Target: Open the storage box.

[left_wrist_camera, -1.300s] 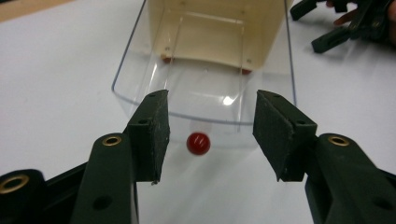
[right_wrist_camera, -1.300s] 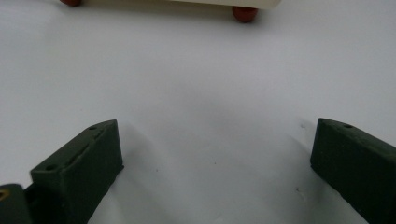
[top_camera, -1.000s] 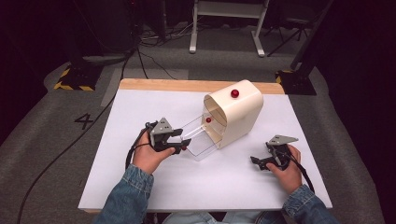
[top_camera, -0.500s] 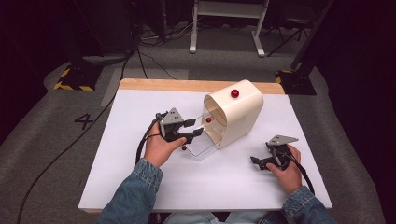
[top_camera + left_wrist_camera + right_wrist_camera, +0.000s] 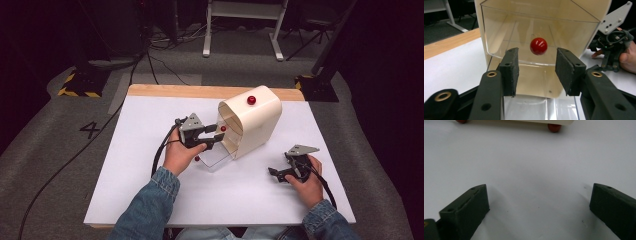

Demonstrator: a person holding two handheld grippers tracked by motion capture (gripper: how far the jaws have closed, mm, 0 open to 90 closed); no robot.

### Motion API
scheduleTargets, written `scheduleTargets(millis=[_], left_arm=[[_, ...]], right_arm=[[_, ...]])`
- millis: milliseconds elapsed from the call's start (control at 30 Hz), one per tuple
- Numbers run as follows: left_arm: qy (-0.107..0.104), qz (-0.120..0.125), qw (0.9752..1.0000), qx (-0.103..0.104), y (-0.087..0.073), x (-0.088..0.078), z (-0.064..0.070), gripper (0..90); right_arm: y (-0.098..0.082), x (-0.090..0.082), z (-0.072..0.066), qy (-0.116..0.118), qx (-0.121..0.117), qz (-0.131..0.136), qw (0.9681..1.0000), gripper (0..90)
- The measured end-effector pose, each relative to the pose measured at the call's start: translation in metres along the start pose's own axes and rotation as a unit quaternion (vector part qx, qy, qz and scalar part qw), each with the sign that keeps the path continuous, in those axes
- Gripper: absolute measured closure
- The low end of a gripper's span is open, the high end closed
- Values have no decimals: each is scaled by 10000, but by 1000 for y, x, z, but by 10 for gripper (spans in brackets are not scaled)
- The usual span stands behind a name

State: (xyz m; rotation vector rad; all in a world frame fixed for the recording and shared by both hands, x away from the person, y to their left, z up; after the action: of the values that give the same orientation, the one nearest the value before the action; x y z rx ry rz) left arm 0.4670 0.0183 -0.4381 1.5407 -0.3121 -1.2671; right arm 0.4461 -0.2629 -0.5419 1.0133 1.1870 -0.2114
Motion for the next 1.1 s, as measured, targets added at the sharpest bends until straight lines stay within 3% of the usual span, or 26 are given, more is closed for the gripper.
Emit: scheduleTargets(millis=[233, 300, 333, 767, 1100], left_arm=[[-44, 229, 9997, -3, 6, 9, 1, 621], [-82, 194, 9998, 26, 6, 9, 3, 697], [16, 191, 9997, 124, 6, 8, 2, 733], [67, 112, 9995, 275, 5, 5, 3, 742], [126, 59, 9995, 296, -5, -18, 4, 742]], right_arm=[[0, 0, 0, -1, 0, 1, 10000, 21], [0, 0, 0, 0, 0, 1, 10000, 21], [0, 0, 0, -1, 0, 1, 10000, 21], [0, 0, 0, -1, -2, 2, 10000, 21], [0, 0, 0, -8, -13, 5, 10000, 22]])
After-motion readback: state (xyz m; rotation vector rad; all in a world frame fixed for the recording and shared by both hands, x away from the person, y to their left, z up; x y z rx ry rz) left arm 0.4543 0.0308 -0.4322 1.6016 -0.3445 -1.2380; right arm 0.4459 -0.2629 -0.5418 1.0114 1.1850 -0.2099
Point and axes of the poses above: each handheld gripper's, and its own axes: x roughly forward along the jaws, y roughly out of its top, z roughly to its right, the point moved 8 cm from there along x, roughly forward along the jaws, and after that the axes turned 13 degrees about -z, right-handed, at the moved point
